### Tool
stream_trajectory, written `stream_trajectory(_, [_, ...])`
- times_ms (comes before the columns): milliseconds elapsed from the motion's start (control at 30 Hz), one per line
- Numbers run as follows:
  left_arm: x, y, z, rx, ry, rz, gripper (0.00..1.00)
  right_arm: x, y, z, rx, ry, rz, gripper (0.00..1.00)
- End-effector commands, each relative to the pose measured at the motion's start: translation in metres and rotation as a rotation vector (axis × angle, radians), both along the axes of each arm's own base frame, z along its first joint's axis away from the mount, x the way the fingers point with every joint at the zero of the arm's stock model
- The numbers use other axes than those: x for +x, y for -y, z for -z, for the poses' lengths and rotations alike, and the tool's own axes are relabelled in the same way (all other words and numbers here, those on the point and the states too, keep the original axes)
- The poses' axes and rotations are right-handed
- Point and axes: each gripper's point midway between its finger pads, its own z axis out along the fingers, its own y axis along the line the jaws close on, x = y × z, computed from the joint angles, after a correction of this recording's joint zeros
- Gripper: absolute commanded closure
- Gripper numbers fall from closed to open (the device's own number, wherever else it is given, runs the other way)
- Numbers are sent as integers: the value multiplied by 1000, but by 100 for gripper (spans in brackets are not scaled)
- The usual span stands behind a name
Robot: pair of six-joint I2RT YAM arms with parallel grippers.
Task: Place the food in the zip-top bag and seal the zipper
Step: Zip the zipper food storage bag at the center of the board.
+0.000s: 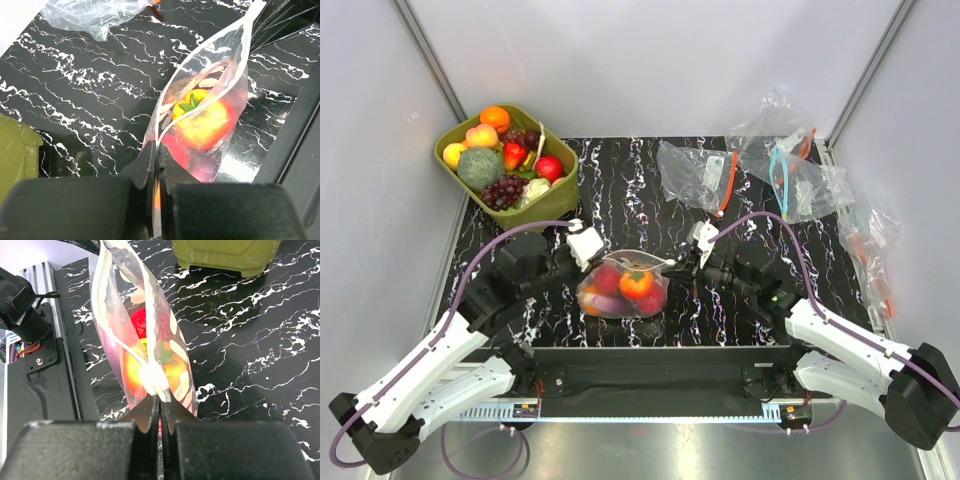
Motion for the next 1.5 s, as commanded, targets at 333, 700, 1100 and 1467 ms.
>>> stream_trajectory(333, [7, 33, -57, -89, 39, 101, 46, -2, 1, -52, 72, 22, 8, 100])
stream_trajectory(700, [-11, 80, -87, -156, 73, 381, 42, -13, 8, -55, 46, -28, -3, 100])
stream_trajectory(1100, [-25, 126, -71, -30, 1, 664, 47, -14, 11, -56, 6, 27, -21, 100])
stream_trajectory(1467, [-29, 152, -62, -6, 4, 690, 51, -15, 12, -61, 13, 42, -20, 100])
